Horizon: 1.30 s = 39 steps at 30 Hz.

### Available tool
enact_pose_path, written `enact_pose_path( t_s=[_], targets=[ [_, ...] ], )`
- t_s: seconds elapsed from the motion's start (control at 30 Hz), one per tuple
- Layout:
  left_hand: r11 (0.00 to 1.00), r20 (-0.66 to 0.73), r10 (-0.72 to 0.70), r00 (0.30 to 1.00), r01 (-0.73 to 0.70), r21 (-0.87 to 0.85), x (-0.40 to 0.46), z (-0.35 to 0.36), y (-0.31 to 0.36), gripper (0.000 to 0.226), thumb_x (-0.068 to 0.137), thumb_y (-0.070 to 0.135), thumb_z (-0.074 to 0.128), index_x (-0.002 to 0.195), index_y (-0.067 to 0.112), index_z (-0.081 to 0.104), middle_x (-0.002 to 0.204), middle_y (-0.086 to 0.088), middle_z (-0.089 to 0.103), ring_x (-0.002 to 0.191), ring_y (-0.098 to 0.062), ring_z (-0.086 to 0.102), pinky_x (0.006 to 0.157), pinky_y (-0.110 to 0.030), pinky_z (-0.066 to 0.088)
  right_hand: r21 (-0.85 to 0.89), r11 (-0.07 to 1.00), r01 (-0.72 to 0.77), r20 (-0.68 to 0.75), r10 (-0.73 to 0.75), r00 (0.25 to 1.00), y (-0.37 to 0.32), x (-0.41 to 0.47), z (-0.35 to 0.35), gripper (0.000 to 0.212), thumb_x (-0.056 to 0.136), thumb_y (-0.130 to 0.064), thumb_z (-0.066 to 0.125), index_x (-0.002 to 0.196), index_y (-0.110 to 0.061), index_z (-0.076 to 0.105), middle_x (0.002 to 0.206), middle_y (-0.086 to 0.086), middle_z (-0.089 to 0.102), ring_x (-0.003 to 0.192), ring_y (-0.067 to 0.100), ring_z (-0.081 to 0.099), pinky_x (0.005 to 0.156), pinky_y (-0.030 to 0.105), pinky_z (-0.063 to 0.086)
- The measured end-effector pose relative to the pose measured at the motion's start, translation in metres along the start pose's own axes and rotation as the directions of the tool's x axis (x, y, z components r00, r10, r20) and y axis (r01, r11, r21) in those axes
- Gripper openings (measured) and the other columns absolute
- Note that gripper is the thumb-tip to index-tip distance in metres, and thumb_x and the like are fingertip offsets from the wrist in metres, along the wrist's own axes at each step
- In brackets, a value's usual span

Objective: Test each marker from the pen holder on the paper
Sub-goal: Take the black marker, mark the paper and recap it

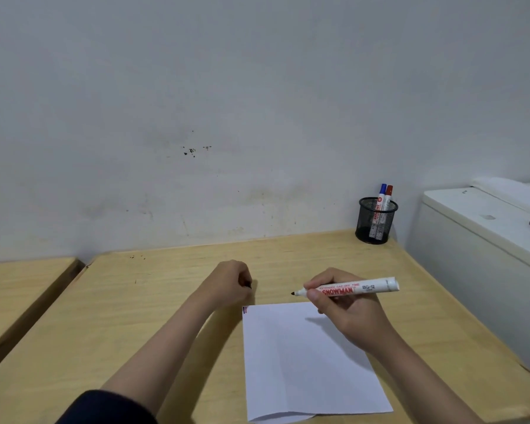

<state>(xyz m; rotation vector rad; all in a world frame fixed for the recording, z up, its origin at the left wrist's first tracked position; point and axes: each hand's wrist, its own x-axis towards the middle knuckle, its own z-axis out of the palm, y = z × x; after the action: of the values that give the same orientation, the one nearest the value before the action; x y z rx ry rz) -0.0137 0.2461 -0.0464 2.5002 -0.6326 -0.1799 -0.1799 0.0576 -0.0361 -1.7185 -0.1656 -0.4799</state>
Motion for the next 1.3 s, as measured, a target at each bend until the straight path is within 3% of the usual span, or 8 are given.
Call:
enact_pose_path(
  t_s=[0.13, 0.33, 0.5, 0.6, 0.7, 0.83, 1.03, 1.3],
  targets=[
    [0.985, -0.007, -0.052, 0.999, 0.051, -0.162, 0.005, 0.014, -0.010, 0.012, 0.074, 0.003, 0.058, 0.083, 0.011, 0.061, 0.079, 0.008, 0.066, 0.074, -0.013, 0.062, 0.063, -0.019, 0.047, 0.012, 0.999, -0.040, -0.020, 0.040, 0.999, 0.010, 0.002, 0.001, 0.002, 0.075, -0.023, 0.069, 0.075, -0.021, 0.070, 0.073, -0.009, 0.069, 0.066, 0.010, 0.056, 0.061, 0.024, 0.048],
    [0.912, -0.029, -0.167, 0.986, 0.143, -0.384, -0.004, 0.016, -0.024, 0.031, 0.079, 0.004, 0.060, 0.109, 0.009, 0.055, 0.084, -0.002, 0.062, 0.074, -0.016, 0.062, 0.072, -0.029, 0.050, 0.029, 0.996, -0.081, -0.026, 0.081, 0.996, 0.013, 0.007, 0.011, 0.007, 0.080, -0.015, 0.072, 0.079, -0.022, 0.073, 0.075, -0.006, 0.071, 0.067, 0.009, 0.060, 0.064, 0.027, 0.052],
    [0.862, -0.101, -0.170, 0.980, 0.098, -0.498, -0.043, 0.007, -0.022, 0.021, 0.081, 0.015, 0.068, 0.100, 0.012, 0.061, 0.087, -0.007, 0.067, 0.071, -0.014, 0.066, 0.067, -0.022, 0.049, 0.136, 0.976, -0.168, -0.054, 0.177, 0.983, 0.011, 0.018, 0.024, 0.014, 0.081, -0.012, 0.071, 0.087, -0.023, 0.077, 0.064, 0.000, 0.069, 0.055, 0.016, 0.059, 0.056, 0.035, 0.052],
    [0.879, -0.122, -0.123, 0.985, 0.051, -0.474, -0.070, 0.009, -0.018, 0.025, 0.071, 0.020, 0.078, 0.090, 0.017, 0.064, 0.084, 0.001, 0.064, 0.060, -0.002, 0.057, 0.054, -0.008, 0.044, 0.180, 0.962, -0.205, -0.027, 0.213, 0.977, 0.012, 0.028, 0.039, 0.011, 0.081, -0.007, 0.070, 0.086, -0.015, 0.076, 0.062, -0.001, 0.069, 0.054, 0.014, 0.060, 0.054, 0.027, 0.055],
    [0.886, -0.110, -0.111, 0.988, 0.048, -0.461, -0.086, 0.018, -0.018, 0.029, 0.063, 0.020, 0.082, 0.085, 0.019, 0.063, 0.084, 0.003, 0.061, 0.062, -0.009, 0.051, 0.052, -0.013, 0.045, 0.179, 0.943, -0.280, 0.006, 0.283, 0.959, 0.021, 0.039, 0.059, 0.010, 0.081, -0.005, 0.069, 0.084, -0.012, 0.075, 0.061, -0.001, 0.067, 0.055, 0.014, 0.059, 0.052, 0.028, 0.056],
    [0.952, -0.152, -0.042, 0.987, -0.007, -0.306, -0.086, 0.027, -0.031, 0.035, 0.054, 0.035, 0.081, 0.082, 0.027, 0.062, 0.084, 0.009, 0.064, 0.065, -0.006, 0.053, 0.063, -0.020, 0.045, 0.151, 0.908, -0.392, 0.027, 0.393, 0.919, 0.043, 0.041, 0.081, 0.007, 0.081, -0.005, 0.068, 0.084, -0.007, 0.073, 0.058, -0.002, 0.066, 0.055, 0.015, 0.058, 0.050, 0.028, 0.051],
    [0.969, -0.185, -0.006, 0.983, -0.040, -0.242, -0.084, 0.030, -0.038, 0.038, 0.053, 0.045, 0.079, 0.083, 0.030, 0.063, 0.088, 0.012, 0.062, 0.082, -0.005, 0.057, 0.075, -0.026, 0.048, -0.026, 0.922, -0.387, 0.018, 0.388, 0.922, 0.059, 0.034, 0.084, 0.008, 0.076, -0.013, 0.068, 0.078, -0.019, 0.073, 0.061, -0.002, 0.064, 0.056, 0.017, 0.059, 0.061, 0.035, 0.054],
    [0.992, -0.179, 0.048, 0.983, -0.068, -0.105, -0.085, 0.031, -0.041, 0.046, 0.053, 0.066, 0.064, 0.093, 0.043, 0.064, 0.089, 0.012, 0.054, 0.084, -0.004, 0.054, 0.087, -0.039, 0.046, -0.069, 0.916, -0.395, -0.012, 0.395, 0.918, 0.060, 0.033, 0.085, 0.007, 0.076, -0.013, 0.068, 0.076, -0.018, 0.073, 0.063, -0.005, 0.066, 0.057, 0.007, 0.058, 0.060, 0.025, 0.049]
  ],
)
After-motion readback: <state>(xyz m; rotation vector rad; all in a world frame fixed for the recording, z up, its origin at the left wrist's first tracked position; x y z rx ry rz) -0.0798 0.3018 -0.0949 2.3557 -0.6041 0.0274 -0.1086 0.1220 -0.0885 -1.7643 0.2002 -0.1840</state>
